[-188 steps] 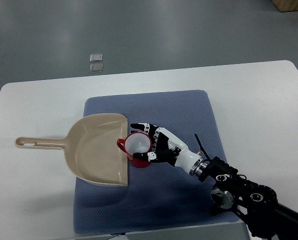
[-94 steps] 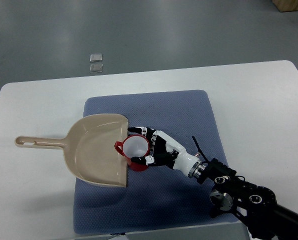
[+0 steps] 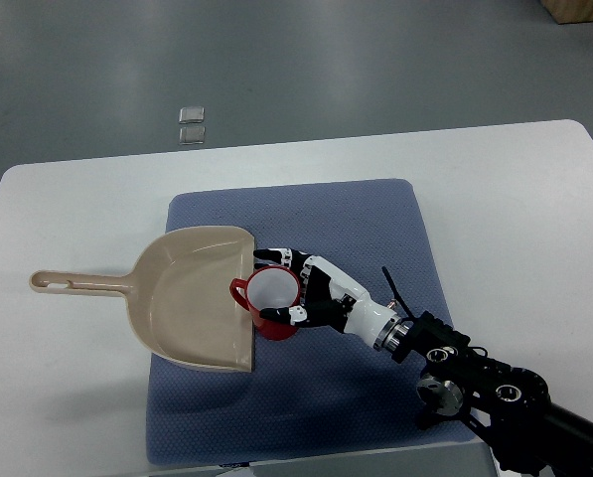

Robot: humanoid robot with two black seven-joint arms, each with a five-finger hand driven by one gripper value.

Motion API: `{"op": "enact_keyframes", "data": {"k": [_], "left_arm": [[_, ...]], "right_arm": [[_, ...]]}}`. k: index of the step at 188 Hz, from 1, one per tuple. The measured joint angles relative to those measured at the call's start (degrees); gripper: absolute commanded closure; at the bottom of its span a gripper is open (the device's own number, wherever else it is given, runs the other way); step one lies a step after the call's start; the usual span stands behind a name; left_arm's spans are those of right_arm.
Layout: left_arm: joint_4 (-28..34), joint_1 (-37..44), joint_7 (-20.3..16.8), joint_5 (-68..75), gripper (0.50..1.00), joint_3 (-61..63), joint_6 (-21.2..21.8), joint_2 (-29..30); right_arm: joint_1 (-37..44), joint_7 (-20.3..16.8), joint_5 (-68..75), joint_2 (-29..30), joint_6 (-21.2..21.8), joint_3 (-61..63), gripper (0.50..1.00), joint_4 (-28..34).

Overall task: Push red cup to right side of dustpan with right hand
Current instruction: 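Keep pushing the mug with the right hand against the dustpan's edge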

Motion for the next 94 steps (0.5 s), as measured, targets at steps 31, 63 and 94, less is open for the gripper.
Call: {"op": "enact_keyframes", "data": {"k": [31,63,94], "left_arm": [[0.0,0.0,0.0,0.0,0.5,0.0,0.0,0.0],[0.0,0.0,0.0,0.0,0.5,0.0,0.0,0.0],[0.0,0.0,0.0,0.0,0.5,0.0,0.0,0.0]], "right_arm": [[0.1,0.0,0.2,0.0,0.0,0.4,0.572,0.0],[0.5,0.0,0.5,0.0,-0.1,0.9,0.572,-0.1],[0.7,0.0,0.6,0.0,-0.1,1.1,0.572,-0.1]]}}
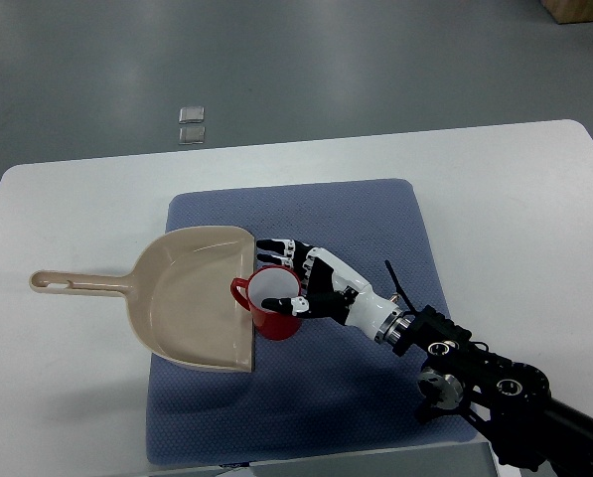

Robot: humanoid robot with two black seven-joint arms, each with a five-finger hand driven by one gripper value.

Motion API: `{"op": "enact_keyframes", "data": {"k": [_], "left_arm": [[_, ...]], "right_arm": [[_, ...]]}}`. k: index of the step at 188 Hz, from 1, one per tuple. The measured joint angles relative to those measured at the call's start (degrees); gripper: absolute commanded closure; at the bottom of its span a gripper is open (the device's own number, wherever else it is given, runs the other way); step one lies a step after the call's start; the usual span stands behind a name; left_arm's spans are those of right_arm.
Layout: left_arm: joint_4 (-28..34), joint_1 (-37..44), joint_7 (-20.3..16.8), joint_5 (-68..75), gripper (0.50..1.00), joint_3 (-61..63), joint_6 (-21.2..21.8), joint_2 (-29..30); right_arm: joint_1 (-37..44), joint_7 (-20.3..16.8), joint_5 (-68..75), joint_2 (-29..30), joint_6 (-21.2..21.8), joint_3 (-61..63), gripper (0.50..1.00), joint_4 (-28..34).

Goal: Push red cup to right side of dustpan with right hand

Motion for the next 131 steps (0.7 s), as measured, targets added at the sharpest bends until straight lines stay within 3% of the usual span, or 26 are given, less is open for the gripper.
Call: {"op": "enact_keyframes", "data": {"k": [81,131], "left_arm": [[0.0,0.0,0.0,0.0,0.5,0.0,0.0,0.0],[0.0,0.0,0.0,0.0,0.5,0.0,0.0,0.0]], "right_arm": [[2.3,0.0,0.7,0.0,-0.1,5.4,0.572,-0.7],[5.1,-0.3,8.7,-0.9,-0.5,6.7,0.572,-1.7]]}}
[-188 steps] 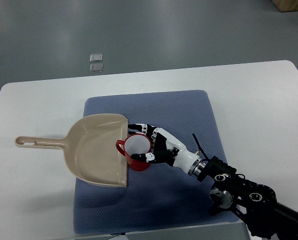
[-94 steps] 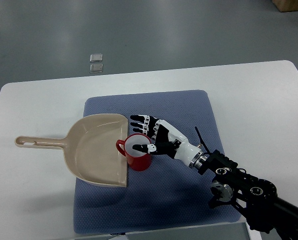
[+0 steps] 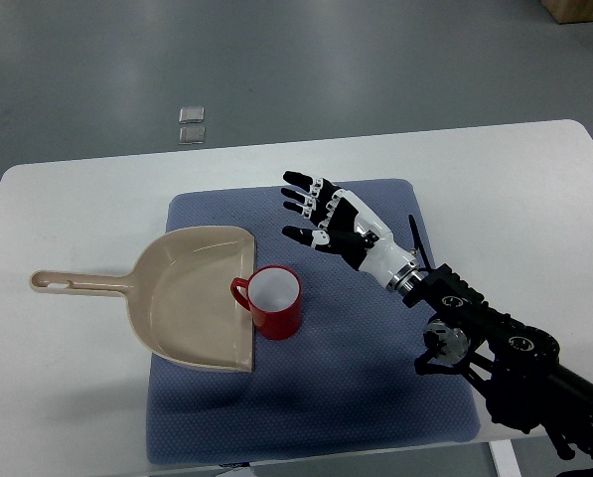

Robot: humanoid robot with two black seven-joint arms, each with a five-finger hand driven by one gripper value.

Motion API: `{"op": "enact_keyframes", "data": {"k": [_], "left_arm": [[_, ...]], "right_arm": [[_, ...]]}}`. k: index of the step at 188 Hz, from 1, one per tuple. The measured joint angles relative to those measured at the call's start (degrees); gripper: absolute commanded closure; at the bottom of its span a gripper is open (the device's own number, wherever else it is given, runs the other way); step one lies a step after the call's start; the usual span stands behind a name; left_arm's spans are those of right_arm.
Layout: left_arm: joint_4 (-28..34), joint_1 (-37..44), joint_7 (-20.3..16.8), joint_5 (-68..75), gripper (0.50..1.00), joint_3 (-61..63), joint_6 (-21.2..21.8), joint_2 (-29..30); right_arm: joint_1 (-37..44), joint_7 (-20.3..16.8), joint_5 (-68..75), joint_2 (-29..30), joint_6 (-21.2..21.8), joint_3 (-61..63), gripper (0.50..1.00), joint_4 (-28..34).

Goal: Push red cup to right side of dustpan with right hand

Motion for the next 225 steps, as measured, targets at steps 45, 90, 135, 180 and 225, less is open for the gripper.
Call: {"op": "enact_keyframes", "data": {"k": [45,90,135,180,225], "left_arm": [[0.0,0.0,0.0,0.0,0.5,0.0,0.0,0.0],[0.0,0.0,0.0,0.0,0.5,0.0,0.0,0.0],[0.0,0.0,0.0,0.0,0.5,0.0,0.0,0.0],[0.0,0.0,0.0,0.0,0.5,0.0,0.0,0.0],[0.0,0.0,0.0,0.0,0.5,0.0,0.0,0.0]], "right_arm": [[3.0,-0.1,10.0,-2.8,-1.2,0.4,0.572,-2.4],[5.6,-0.3,20.2,-5.1,-1.6,0.5,0.572,-3.9],[9.1,-4.8,25.9,-5.6,-4.7,2.1,0.572,-6.0],[12.6,-9.8,33.6,-6.0,-10.1,3.3,0.572,-10.1],[14.0,-11.5,41.6,-5.8,-11.9,3.4,0.572,-13.2]]}}
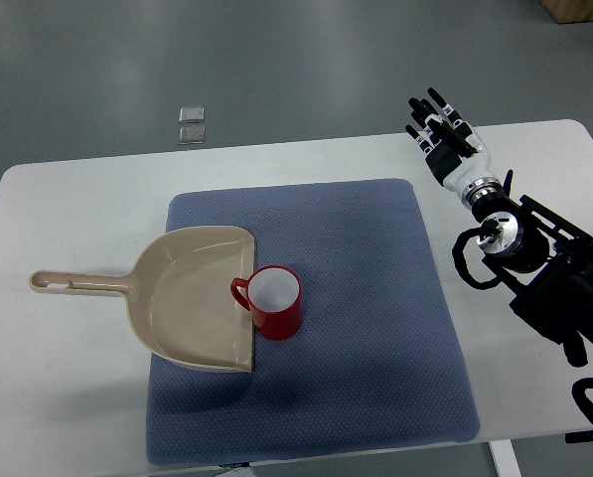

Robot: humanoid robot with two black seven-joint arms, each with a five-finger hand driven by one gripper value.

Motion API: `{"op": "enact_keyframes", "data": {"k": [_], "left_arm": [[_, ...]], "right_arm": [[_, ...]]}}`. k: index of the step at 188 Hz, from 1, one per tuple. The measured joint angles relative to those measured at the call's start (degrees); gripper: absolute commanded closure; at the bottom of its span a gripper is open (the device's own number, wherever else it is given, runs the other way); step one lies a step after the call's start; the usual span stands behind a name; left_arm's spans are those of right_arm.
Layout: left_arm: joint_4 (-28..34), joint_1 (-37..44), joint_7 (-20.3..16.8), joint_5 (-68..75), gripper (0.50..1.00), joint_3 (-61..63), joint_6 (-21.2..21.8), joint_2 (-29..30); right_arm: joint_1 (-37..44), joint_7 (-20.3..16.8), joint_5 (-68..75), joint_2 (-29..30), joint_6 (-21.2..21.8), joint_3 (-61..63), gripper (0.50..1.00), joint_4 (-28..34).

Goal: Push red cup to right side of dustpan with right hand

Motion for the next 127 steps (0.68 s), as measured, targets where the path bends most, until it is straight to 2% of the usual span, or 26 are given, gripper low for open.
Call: {"op": "enact_keyframes", "data": {"k": [58,93,127], "left_arm": [[0.0,0.0,0.0,0.0,0.5,0.0,0.0,0.0],[0.0,0.0,0.0,0.0,0.5,0.0,0.0,0.0],[0.0,0.0,0.0,0.0,0.5,0.0,0.0,0.0]], "right_arm": [[0.0,0.9,-0.6,0.9,0.6,-0.2,0.572,-0.1],[-0.3,4.8,-1.8,1.0,0.6,-0.6,0.572,0.0],[-0.6,5.6,-2.1,1.0,0.5,-0.6,0.572,-0.1]]}}
